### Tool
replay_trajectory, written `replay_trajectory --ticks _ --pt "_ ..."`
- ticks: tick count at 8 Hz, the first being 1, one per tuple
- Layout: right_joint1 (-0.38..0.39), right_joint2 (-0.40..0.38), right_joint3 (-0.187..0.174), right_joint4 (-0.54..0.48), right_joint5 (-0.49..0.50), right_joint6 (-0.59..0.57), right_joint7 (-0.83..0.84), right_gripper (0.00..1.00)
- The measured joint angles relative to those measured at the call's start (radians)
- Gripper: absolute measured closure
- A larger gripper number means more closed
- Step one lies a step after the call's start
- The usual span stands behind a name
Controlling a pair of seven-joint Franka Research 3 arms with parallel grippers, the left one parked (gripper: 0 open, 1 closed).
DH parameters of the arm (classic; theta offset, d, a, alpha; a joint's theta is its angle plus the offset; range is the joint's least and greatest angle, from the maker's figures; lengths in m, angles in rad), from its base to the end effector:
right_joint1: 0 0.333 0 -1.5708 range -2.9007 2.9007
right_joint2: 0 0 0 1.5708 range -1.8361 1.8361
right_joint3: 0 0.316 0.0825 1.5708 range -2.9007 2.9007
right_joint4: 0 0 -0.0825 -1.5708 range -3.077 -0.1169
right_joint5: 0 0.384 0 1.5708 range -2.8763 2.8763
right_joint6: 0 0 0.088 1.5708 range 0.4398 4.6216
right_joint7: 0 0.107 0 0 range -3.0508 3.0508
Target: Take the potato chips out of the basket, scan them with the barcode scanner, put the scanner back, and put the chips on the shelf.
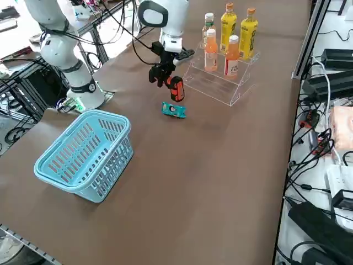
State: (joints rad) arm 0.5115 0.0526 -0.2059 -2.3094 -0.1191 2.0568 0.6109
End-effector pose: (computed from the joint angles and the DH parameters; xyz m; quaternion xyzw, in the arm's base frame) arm 0.4595 0.1381 0.3015 0.9803 -0.1156 -0.1123 0.1146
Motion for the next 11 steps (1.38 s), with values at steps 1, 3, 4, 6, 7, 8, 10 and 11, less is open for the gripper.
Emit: replay_trajectory --ticks 1,3,4,6,7,8,10,11 --pt "0.022 0.000 0.000 -0.024 0.000 0.013 0.040 0.59" --pt "0.081 0.000 0.000 -0.052 0.000 0.018 0.116 0.59" --pt "0.098 0.000 0.001 -0.059 0.000 0.018 0.135 0.59" --pt "0.098 0.000 -0.004 -0.062 -0.001 0.018 0.137 0.59" --pt "0.096 0.001 -0.006 -0.063 -0.004 0.018 0.137 0.59" --pt "0.094 0.002 -0.008 -0.064 -0.013 0.020 0.137 0.59" --pt "0.092 0.004 -0.009 -0.065 -0.025 0.029 0.139 0.59" --pt "0.092 0.004 -0.009 -0.065 -0.027 0.034 0.140 0.59"
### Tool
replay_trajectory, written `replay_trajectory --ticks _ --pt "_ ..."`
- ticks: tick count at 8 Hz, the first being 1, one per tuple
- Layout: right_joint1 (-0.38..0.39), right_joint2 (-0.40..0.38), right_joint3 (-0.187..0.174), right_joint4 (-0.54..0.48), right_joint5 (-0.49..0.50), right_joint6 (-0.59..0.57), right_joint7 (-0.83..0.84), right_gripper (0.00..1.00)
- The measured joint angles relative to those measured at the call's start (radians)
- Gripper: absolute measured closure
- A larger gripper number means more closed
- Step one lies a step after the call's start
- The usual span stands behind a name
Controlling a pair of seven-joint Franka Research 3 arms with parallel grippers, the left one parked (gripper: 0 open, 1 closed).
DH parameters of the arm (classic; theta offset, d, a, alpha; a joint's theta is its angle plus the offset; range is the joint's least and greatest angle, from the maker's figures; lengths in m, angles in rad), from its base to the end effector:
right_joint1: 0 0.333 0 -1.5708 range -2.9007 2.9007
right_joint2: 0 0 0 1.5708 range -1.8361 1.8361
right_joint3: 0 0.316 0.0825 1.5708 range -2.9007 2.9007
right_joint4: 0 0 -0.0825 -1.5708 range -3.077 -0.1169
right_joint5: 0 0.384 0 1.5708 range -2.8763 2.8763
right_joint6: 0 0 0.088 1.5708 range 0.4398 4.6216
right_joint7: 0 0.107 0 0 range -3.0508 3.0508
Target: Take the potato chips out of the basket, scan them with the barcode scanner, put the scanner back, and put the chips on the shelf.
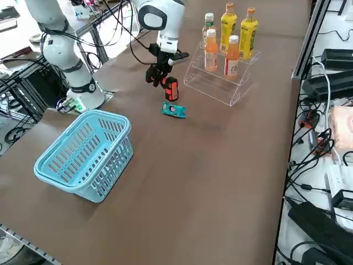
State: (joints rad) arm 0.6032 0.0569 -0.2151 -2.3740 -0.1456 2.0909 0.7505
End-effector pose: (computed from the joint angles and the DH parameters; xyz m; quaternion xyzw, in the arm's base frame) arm 0.4297 0.1674 0.2774 0.9748 -0.1324 -0.1083 0.1431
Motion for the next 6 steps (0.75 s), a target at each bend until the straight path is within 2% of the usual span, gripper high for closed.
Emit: replay_trajectory --ticks 2,4,6 --pt "-0.001 0.000 -0.004 0.007 -0.028 0.001 0.000 0.59" --pt "-0.020 -0.002 -0.007 0.076 -0.074 -0.073 -0.028 0.59" --pt "-0.126 -0.004 -0.011 0.203 -0.083 -0.170 -0.217 0.59"
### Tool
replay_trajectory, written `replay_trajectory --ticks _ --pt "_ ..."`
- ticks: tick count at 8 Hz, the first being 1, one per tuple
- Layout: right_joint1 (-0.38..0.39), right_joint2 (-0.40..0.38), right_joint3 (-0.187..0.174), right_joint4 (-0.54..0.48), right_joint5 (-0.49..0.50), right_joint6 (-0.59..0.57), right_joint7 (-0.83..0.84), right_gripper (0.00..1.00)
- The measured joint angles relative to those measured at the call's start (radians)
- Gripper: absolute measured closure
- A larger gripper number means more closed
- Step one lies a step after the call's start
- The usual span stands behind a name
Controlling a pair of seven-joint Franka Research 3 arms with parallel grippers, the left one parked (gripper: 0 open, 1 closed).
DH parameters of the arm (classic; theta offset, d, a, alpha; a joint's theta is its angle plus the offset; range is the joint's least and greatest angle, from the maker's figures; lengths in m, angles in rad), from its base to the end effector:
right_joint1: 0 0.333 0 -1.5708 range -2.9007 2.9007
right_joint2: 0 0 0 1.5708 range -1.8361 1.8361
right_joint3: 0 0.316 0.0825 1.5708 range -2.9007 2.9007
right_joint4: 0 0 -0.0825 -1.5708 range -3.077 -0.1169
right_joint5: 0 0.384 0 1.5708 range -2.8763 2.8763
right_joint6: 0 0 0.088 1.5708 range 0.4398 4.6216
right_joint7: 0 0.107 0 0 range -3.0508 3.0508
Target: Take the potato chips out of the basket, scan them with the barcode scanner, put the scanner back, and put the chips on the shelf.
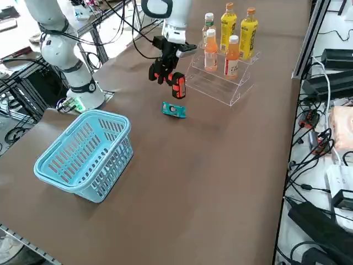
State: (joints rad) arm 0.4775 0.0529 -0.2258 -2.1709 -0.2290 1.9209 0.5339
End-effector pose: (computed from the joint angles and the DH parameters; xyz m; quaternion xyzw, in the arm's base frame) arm 0.4953 0.1113 0.3504 0.9794 -0.0844 -0.0976 0.1552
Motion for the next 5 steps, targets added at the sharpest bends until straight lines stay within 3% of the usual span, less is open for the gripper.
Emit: replay_trajectory --ticks 3,5 --pt "-0.269 0.009 -0.011 0.108 -0.006 -0.013 -0.405 0.59" --pt "-0.422 0.055 -0.013 0.202 -0.006 -0.012 -0.652 0.59"
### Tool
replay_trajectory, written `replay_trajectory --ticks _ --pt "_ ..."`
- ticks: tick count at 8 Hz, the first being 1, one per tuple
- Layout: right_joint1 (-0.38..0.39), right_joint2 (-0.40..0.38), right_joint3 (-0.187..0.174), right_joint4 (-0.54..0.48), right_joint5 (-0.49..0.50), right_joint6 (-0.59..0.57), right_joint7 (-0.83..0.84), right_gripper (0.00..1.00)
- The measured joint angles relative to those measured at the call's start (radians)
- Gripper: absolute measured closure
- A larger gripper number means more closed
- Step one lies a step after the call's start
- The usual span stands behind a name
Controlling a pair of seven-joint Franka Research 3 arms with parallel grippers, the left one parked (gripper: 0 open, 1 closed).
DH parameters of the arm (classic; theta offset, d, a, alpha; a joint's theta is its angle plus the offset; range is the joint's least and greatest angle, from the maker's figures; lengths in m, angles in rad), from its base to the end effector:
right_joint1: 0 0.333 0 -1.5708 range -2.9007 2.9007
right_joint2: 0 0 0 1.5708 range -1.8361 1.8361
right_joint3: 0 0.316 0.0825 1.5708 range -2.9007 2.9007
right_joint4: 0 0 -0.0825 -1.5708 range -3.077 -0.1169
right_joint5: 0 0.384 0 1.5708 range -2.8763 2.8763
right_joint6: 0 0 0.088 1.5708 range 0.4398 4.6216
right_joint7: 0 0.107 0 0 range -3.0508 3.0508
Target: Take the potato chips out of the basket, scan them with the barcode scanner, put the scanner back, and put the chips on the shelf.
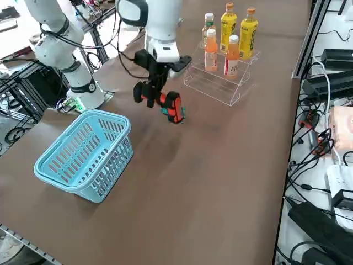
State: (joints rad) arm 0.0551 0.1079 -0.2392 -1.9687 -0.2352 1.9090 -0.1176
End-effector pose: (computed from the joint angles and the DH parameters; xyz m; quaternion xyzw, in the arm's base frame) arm 0.5495 -0.1166 0.4081 0.9893 0.0146 -0.0992 0.1061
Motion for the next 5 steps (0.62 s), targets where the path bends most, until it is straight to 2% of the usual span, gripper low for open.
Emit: replay_trajectory --ticks 3,5 --pt "-0.154 0.095 0.003 0.124 0.002 0.043 -0.266 0.59" --pt "-0.270 0.180 0.002 0.148 0.049 0.181 -0.432 0.59"
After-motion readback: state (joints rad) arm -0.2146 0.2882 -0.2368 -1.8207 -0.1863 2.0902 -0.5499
